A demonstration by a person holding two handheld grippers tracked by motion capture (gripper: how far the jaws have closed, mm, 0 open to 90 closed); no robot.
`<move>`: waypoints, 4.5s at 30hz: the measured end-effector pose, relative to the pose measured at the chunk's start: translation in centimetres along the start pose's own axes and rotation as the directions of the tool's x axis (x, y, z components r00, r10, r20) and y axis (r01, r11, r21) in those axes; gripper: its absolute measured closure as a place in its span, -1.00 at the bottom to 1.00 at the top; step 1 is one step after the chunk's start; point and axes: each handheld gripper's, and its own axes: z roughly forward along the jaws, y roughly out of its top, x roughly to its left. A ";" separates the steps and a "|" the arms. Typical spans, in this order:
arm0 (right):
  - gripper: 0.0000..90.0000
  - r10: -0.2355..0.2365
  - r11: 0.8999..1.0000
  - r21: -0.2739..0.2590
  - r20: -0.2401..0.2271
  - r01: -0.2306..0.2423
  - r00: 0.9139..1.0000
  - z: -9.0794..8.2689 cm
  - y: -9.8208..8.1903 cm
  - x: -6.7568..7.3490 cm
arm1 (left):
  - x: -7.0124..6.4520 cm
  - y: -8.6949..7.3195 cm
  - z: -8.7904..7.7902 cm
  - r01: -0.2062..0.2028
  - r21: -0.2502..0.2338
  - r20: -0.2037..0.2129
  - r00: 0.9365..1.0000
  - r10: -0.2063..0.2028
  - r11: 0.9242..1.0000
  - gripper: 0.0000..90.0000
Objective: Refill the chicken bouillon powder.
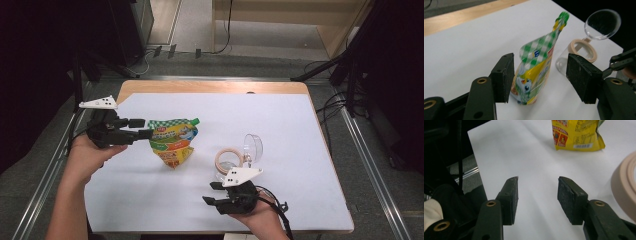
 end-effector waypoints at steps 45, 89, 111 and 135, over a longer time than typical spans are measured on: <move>0.13 -0.019 1.000 0.006 0.017 0.019 1.000 5.2 0.7 -0.3 | 0.4 -3.2 6.4 0.050 0.062 0.040 0.998 -0.053 0.997 1.00; 0.54 0.072 0.995 -0.076 0.136 -0.062 0.988 6.8 0.2 -1.6 | -9.6 2.5 2.0 -0.147 0.156 0.303 0.948 0.094 0.977 1.00; 0.47 -0.187 0.979 -0.059 0.114 0.195 0.976 6.8 1.0 3.1 | -10.1 2.4 5.0 -0.045 0.192 0.217 0.976 0.003 0.980 0.82; 0.37 -0.111 0.990 -0.089 -0.066 0.105 0.992 6.2 1.9 4.8 | -11.0 1.9 9.2 0.022 0.275 0.184 0.980 -0.075 0.961 0.55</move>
